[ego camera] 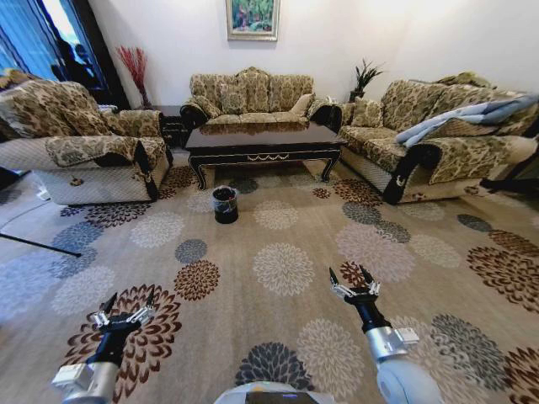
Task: Move to the front of the table and pick up the trash from the floor, then place it into the trash bin.
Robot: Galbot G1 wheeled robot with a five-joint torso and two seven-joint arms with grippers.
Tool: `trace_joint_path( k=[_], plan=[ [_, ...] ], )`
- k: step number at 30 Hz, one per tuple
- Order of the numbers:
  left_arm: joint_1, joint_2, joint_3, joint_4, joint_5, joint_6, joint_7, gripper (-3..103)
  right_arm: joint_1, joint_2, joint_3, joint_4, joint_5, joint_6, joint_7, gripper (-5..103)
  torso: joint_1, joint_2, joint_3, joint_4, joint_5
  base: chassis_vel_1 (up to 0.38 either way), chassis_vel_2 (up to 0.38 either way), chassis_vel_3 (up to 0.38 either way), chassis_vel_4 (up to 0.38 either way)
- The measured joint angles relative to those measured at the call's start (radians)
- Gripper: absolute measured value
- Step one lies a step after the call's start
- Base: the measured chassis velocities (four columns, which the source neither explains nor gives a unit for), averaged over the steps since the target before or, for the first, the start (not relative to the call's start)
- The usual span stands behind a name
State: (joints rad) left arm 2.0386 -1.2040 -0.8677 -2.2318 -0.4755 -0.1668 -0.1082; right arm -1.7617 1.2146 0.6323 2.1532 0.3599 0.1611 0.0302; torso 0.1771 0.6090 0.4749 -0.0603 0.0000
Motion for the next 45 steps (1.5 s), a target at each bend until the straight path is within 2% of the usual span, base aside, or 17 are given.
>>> trace_joint_path(
  k=[45],
  plan=[
    [0.0,0.0,0.0,0.0,0.0,0.0,0.0,100,0.0,0.0,0.0,0.0,0.0,0.0,0.0,100,0.081,0.193,0.113,0.0,0.0,0.0,0.0,0.0,0.0]
  ],
)
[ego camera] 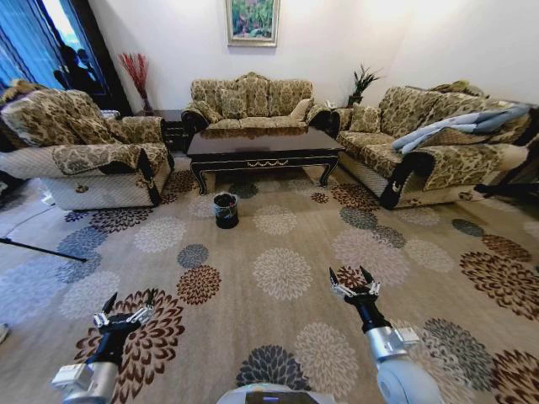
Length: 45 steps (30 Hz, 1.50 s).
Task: Move to the front of the table and pick up the trash from the floor, then place it into the trash bin.
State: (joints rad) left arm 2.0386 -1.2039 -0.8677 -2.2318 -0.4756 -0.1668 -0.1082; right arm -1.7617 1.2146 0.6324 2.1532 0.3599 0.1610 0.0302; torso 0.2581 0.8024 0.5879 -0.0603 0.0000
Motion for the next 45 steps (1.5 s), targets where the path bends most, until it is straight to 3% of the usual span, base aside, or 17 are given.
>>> trace_joint_path(
  k=[45],
  plan=[
    [0.0,0.0,0.0,0.0,0.0,0.0,0.0,100,0.0,0.0,0.0,0.0,0.0,0.0,0.0,100,0.086,0.198,0.112,0.0,0.0,0.0,0.0,0.0,0.0]
  ],
)
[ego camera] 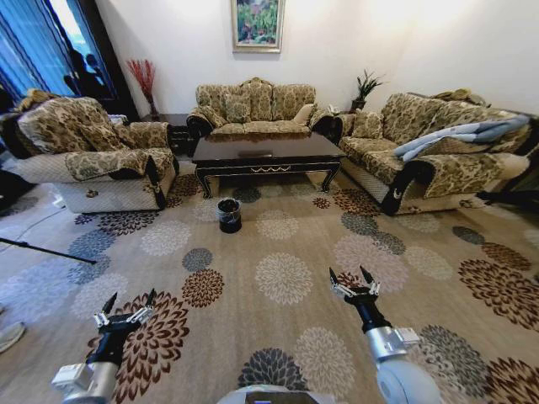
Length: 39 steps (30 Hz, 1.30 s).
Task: Move to the front of the table and pick up the trash from the floor, then place it into the trash bin.
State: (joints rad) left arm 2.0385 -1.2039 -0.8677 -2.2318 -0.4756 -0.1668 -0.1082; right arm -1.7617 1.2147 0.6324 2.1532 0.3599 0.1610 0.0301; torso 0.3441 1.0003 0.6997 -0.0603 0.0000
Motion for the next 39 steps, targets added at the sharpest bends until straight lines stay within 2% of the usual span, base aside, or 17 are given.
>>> trace_joint_path(
  k=[19,39],
  plan=[
    [0.0,0.0,0.0,0.0,0.0,0.0,0.0,100,0.0,0.0,0.0,0.0,0.0,0.0,0.0,100,0.037,0.084,0.047,0.0,0.0,0.0,0.0,0.0,0.0],
    [0.0,0.0,0.0,0.0,0.0,0.0,0.0,100,0.0,0.0,0.0,0.0,0.0,0.0,0.0,100,0.085,0.191,0.105,0.0,0.0,0.0,0.0,0.0,0.0]
  ],
)
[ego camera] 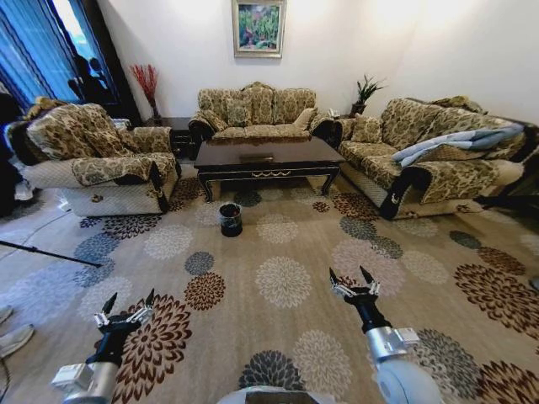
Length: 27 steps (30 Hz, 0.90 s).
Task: Move to the front of the table and pick up the trash from the floor, then place it into the trash bin.
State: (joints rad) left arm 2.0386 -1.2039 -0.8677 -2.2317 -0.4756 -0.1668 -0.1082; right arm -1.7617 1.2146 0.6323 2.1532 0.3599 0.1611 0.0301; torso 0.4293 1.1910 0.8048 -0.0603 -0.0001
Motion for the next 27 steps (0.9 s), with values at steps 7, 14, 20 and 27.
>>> trace_joint_path(
  k=[7,14,20,27],
  plan=[
    [0.0,0.0,0.0,0.0,0.0,0.0,0.0,100,0.0,0.0,0.0,0.0,0.0,0.0,0.0,100,0.01,0.024,0.013,0.0,0.0,0.0,0.0,0.0,0.0],
    [0.0,0.0,0.0,0.0,0.0,0.0,0.0,100,0.0,0.0,0.0,0.0,0.0,0.0,0.0,100,0.014,0.033,0.018,0.0,0.0,0.0,0.0,0.0,0.0],
    [0.0,0.0,0.0,0.0,0.0,0.0,0.0,100,0.0,0.0,0.0,0.0,0.0,0.0,0.0,100,0.014,0.031,0.017,0.0,0.0001,0.0,0.0,0.0,0.0],
    [0.0,0.0,0.0,0.0,0.0,0.0,0.0,100,0.0,0.0,0.0,0.0,0.0,0.0,0.0,100,0.012,0.028,0.015,0.0,0.0,0.0,0.0,0.0,0.0]
  ],
)
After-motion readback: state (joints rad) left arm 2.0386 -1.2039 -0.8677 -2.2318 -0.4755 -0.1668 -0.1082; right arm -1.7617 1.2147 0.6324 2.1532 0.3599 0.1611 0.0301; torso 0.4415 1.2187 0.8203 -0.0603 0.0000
